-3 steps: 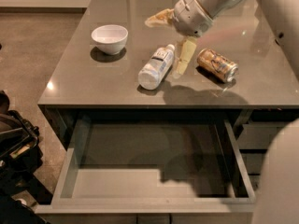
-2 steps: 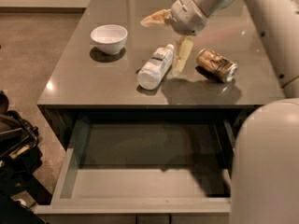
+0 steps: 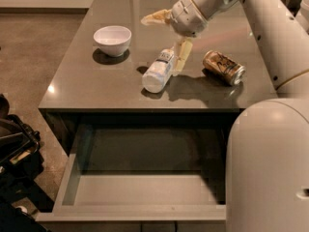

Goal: Place blue plastic bottle into top drawer

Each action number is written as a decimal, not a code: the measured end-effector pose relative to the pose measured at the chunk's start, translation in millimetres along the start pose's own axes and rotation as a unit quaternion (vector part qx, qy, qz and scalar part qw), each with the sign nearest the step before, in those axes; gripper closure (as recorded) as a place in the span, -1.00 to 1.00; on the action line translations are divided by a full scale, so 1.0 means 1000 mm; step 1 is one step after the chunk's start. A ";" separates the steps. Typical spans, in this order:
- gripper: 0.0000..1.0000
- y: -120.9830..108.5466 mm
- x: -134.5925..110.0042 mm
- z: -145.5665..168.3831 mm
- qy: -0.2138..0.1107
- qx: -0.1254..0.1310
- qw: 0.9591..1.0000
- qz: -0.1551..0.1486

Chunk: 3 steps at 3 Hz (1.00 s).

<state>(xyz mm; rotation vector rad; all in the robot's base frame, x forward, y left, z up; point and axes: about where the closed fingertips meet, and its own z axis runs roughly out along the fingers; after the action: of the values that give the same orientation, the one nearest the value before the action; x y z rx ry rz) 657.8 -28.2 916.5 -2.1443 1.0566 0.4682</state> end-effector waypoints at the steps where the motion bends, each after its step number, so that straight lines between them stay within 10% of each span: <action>1: -1.00 0.002 0.006 0.010 -0.015 -0.011 1.000 0.007; 3: -1.00 0.016 0.012 0.036 -0.075 -0.043 0.996 0.018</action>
Offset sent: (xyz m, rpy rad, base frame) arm -0.0245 -0.0023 -0.0341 -0.0001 0.2018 0.2024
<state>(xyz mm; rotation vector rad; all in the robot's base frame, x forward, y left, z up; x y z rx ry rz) 651.2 -15.7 877.8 -2.1314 1.0078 0.6911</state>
